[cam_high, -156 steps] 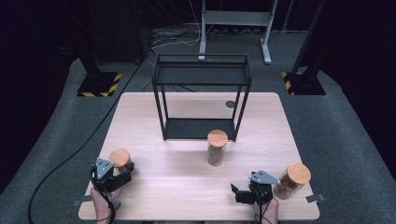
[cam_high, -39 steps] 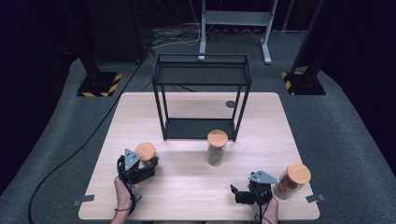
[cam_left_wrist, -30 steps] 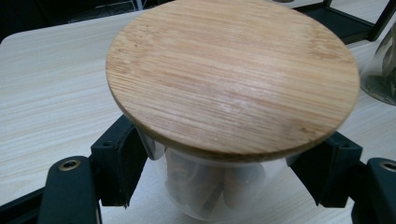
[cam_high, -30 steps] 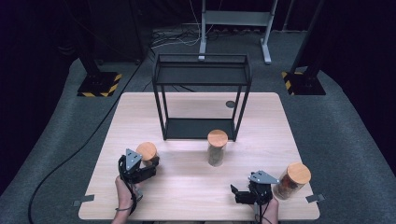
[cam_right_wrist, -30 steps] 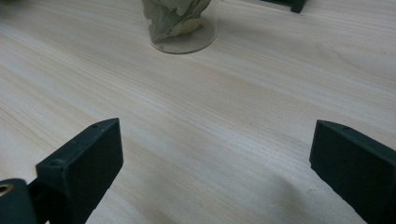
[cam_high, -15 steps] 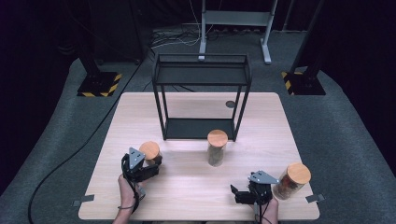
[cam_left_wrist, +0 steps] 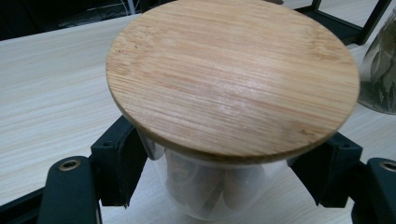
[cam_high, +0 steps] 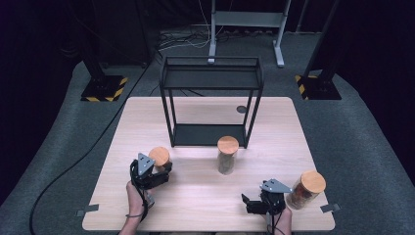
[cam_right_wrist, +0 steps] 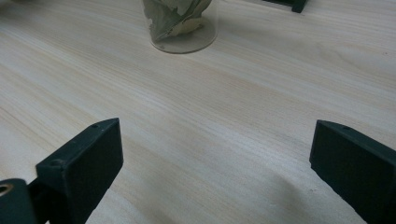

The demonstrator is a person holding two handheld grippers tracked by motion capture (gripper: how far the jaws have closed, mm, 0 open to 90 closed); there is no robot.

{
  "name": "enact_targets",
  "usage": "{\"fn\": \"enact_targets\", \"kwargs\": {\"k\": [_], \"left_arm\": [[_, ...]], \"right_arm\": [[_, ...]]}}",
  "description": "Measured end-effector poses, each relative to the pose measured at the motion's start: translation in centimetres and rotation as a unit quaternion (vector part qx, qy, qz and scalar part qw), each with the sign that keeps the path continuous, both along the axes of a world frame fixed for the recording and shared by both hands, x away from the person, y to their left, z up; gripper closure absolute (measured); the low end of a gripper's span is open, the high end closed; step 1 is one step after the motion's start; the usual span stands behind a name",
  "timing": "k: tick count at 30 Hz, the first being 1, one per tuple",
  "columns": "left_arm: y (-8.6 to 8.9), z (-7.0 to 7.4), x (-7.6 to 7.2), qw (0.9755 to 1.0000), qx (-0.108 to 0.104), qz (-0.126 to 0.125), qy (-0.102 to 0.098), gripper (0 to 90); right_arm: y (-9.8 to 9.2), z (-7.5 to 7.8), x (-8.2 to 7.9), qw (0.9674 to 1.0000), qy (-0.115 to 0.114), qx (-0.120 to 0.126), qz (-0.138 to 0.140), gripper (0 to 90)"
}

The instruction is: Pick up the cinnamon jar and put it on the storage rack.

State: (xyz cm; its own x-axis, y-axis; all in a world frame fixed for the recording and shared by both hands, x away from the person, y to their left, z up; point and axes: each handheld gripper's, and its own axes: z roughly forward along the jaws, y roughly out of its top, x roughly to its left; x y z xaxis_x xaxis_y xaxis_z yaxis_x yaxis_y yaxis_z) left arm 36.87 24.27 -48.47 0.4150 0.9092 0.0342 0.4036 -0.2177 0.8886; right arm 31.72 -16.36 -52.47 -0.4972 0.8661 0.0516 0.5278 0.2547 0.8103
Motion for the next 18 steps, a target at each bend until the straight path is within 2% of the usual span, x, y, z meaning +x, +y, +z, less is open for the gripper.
{"fn": "enact_targets", "kwargs": {"k": [18], "left_arm": [[-1.1,0.1,0.5,0.9999,-0.004,-0.010,0.000,24.6]], "right_arm": [[0.0,0.0,0.0,1.0000,-0.001,0.000,-0.001,1.9]]}}
